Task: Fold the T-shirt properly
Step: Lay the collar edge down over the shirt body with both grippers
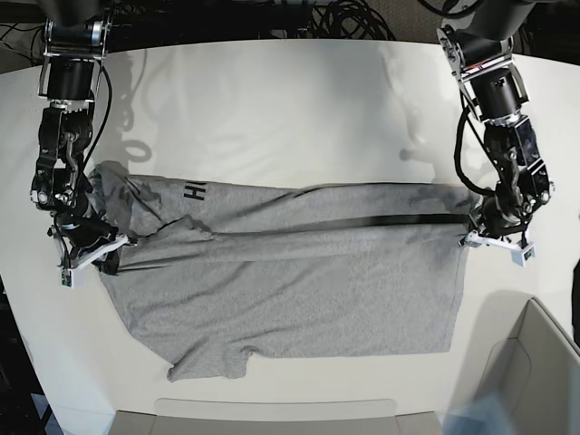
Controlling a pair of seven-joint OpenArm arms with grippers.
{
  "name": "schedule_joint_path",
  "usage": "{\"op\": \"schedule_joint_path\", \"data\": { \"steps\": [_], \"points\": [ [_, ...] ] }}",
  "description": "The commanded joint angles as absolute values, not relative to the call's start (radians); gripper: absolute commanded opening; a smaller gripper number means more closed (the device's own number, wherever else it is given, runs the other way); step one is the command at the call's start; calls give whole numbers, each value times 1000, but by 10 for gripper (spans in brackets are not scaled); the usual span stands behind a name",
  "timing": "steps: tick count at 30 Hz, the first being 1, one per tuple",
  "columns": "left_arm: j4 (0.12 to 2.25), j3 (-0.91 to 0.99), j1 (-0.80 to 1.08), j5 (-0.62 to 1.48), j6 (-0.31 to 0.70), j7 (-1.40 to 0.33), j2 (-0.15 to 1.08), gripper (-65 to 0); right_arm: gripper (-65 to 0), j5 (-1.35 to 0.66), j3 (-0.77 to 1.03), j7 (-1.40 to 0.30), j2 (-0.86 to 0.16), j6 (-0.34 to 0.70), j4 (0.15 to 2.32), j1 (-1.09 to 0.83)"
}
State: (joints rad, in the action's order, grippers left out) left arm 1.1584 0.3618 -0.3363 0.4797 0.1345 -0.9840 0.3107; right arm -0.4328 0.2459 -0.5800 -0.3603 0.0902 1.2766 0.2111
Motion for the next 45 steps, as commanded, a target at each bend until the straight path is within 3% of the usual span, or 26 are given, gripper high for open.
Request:
{"op": "schedule_joint_path", "data": {
  "steps": [1, 16, 18, 23, 25, 31, 39, 45],
  "points": [
    [1165, 363, -374, 481, 136, -949, 329, -650, -650, -415, 252, -535, -386, 79, 1277, 249],
    [1156, 294, -407, 414, 134, -860, 325, -650, -650, -409, 249, -421, -358, 162, 1092, 334],
    [1156, 294, -407, 414, 134, -862, 326, -649, -591, -409, 249, -421, -354, 162, 1093, 332],
    [1161, 294, -406, 420, 139, -862, 328, -499, -416, -414, 249, -420, -354, 174, 1112, 326],
    [1161, 294, -404, 420, 139, -862, 328, -468, -391, -417, 255, -420, -354, 174, 1164, 308],
    [1288, 300, -335, 421, 139, -865, 329, -457, -391, -581, 266, -469, -364, 168, 1386, 194],
    [1580, 303, -145, 421, 139, -963, 329, -457, -391, -737, 598, -751, -326, 165, 1573, 22],
    [1682, 305, -31, 421, 142, -963, 329, -456, -391, -740, 696, -792, -274, 173, 1661, -125]
  ]
}}
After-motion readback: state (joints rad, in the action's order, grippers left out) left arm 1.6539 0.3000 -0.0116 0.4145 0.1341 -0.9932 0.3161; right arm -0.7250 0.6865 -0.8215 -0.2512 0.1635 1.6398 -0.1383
